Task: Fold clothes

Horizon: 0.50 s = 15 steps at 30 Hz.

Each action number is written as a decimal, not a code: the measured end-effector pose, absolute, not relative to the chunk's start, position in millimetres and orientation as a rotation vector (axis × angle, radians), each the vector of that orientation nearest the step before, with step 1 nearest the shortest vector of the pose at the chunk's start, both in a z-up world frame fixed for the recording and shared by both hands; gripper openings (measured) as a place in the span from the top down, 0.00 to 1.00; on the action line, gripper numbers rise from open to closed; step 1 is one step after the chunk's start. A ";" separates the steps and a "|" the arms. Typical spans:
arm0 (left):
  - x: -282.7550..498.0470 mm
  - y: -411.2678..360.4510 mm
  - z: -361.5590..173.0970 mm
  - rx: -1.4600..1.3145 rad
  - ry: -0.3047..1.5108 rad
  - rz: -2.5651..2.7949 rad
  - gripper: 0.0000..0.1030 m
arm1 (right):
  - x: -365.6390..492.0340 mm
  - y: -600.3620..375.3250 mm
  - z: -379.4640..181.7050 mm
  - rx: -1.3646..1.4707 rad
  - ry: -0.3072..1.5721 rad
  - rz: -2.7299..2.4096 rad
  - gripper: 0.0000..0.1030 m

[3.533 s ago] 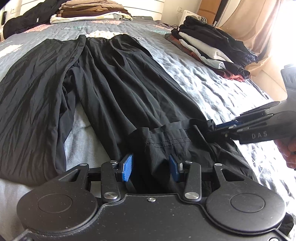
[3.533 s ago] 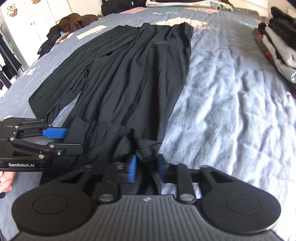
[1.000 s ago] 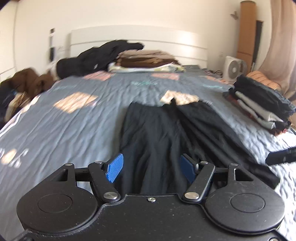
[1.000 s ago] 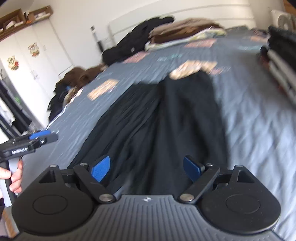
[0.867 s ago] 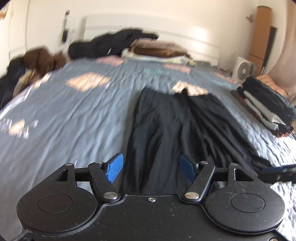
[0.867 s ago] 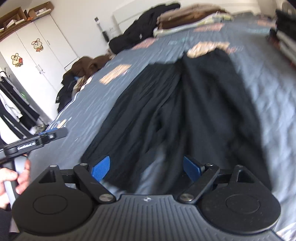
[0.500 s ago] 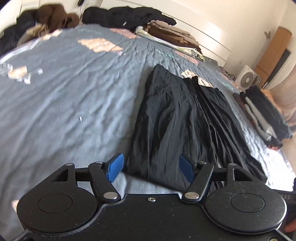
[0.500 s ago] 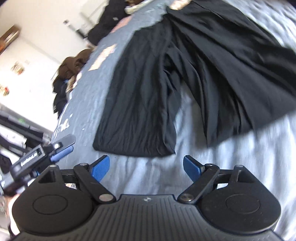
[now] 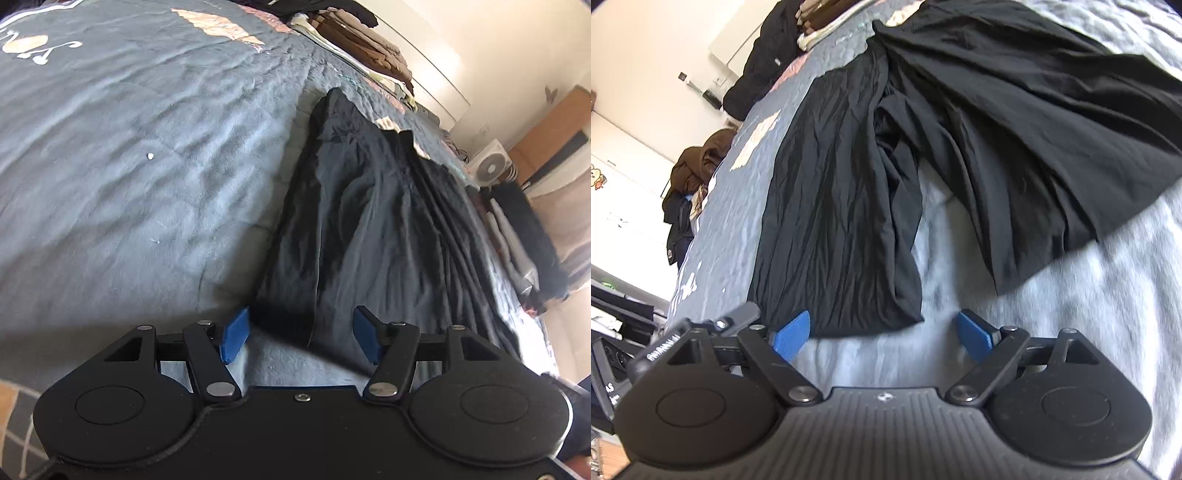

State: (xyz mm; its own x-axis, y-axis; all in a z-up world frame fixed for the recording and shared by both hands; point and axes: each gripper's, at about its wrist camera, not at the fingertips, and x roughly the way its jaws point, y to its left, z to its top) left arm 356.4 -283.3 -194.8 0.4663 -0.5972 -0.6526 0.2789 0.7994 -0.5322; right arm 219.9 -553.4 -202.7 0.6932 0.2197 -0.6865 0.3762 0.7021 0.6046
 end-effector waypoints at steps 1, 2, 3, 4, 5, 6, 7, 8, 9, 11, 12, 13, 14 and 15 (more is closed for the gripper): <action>356.0 -283.5 -196.0 -0.390 0.932 -0.553 0.42 | 221.3 -554.5 -203.9 0.815 0.813 -0.105 0.16; 356.6 -283.2 -196.9 -0.400 0.925 -0.551 0.44 | 221.5 -555.2 -205.3 0.819 0.805 -0.109 0.16; 357.6 -282.7 -197.6 -0.408 0.919 -0.547 0.47 | 221.6 -555.8 -206.8 0.822 0.798 -0.112 0.16; 358.8 -281.6 -198.3 -0.420 0.918 -0.540 0.54 | 222.2 -556.0 -207.6 0.821 0.792 -0.115 0.16; 360.6 -279.6 -199.1 -0.437 0.920 -0.535 0.63 | 224.1 -555.2 -207.5 0.815 0.790 -0.118 0.16; 362.6 -277.5 -199.9 -0.455 0.924 -0.530 0.66 | 226.2 -554.1 -207.3 0.809 0.789 -0.121 0.16; 364.6 -275.4 -200.7 -0.473 0.927 -0.526 0.72 | 228.0 -552.5 -206.2 0.799 0.789 -0.116 0.17; 366.4 -273.9 -201.5 -0.488 0.934 -0.525 0.73 | 229.7 -550.9 -205.1 0.789 0.788 -0.110 0.18; 367.6 -273.2 -202.0 -0.497 0.938 -0.526 0.74 | 231.3 -550.2 -203.6 0.786 0.789 -0.103 0.19; 367.4 -274.2 -201.2 -0.495 0.936 -0.534 0.80 | 233.5 -548.9 -201.8 0.784 0.788 -0.086 0.28; 367.2 -276.0 -201.0 -0.487 0.936 -0.540 0.81 | 234.6 -547.9 -201.5 0.783 0.789 -0.082 0.41; 366.8 -278.1 -201.1 -0.477 0.939 -0.542 0.81 | 235.8 -546.8 -201.3 0.783 0.790 -0.079 0.53; 366.3 -280.0 -201.2 -0.467 0.942 -0.539 0.81 | 235.9 -546.9 -201.5 0.786 0.792 -0.079 0.59; 366.1 -281.4 -201.7 -0.458 0.946 -0.530 0.80 | 235.8 -547.2 -201.9 0.789 0.793 -0.080 0.67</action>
State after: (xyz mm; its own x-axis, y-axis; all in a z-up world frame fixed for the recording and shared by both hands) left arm 366.1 -281.4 -201.7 0.4774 -0.6081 -0.6342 0.2231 0.7820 -0.5819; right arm 235.8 -547.2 -201.9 0.7141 0.2170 -0.6655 0.3462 0.7168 0.6052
